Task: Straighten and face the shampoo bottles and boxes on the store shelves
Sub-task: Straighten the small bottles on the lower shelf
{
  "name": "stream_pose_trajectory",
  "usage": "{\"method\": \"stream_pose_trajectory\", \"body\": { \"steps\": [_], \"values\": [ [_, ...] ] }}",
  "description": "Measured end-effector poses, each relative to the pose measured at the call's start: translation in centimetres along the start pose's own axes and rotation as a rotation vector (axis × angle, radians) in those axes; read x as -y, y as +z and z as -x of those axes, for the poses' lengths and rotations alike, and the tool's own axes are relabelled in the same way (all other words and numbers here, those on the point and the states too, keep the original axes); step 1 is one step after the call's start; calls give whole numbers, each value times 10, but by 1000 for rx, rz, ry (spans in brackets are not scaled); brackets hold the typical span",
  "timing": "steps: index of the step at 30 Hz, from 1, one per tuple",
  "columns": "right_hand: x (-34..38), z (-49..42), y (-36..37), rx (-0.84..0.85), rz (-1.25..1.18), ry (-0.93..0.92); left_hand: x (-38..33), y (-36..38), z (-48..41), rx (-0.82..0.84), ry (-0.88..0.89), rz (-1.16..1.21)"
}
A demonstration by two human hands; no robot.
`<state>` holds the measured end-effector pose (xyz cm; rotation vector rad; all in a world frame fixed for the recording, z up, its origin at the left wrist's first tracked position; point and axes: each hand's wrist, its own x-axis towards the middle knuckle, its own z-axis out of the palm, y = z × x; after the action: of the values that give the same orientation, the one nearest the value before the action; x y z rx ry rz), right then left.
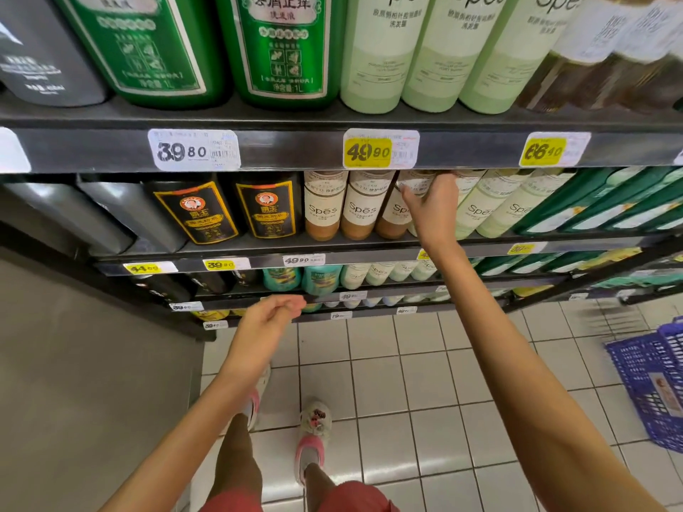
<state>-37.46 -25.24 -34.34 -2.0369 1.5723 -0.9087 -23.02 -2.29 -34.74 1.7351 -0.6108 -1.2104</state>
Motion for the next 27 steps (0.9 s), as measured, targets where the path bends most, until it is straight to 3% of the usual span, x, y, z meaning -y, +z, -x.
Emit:
{"method": "stream_pose_trajectory", "body": {
  "steps": [6,13,18,21,24,27],
  "values": [
    [-4,0,1,-11,-11,3,8,-3,8,-38,12,0],
    [-13,26,-7,-27,-222,-151,10,3,14,-20,63,-54],
    [-21,33,-9,-12,-257,-75,17,5,22,-5,49,-52],
    [-25,28,-11,65,-167,-94,24,4,26,5,43,-75],
    [-23,31,-16,149,-233,-8,31,3,38,3,43,-96],
    [-13,42,-23,113,-267,64,33,5,52,39,47,-132]
  ]
}}
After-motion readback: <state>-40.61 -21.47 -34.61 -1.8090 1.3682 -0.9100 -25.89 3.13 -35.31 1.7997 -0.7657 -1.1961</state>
